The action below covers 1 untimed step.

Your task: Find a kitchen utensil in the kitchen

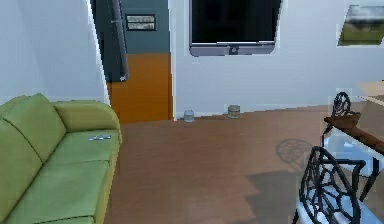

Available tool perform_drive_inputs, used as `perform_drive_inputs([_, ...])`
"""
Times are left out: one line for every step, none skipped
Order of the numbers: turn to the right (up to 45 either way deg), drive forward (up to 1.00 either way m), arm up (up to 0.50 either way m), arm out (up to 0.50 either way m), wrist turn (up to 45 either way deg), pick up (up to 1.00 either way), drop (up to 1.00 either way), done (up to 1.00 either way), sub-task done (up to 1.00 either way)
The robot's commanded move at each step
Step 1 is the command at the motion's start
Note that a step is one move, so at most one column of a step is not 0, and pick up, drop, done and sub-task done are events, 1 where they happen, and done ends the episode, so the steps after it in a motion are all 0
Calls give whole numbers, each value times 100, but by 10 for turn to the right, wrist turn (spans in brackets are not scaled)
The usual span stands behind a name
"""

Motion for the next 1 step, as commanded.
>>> perform_drive_inputs([-120,0,0,0,0,0,0,0,0])
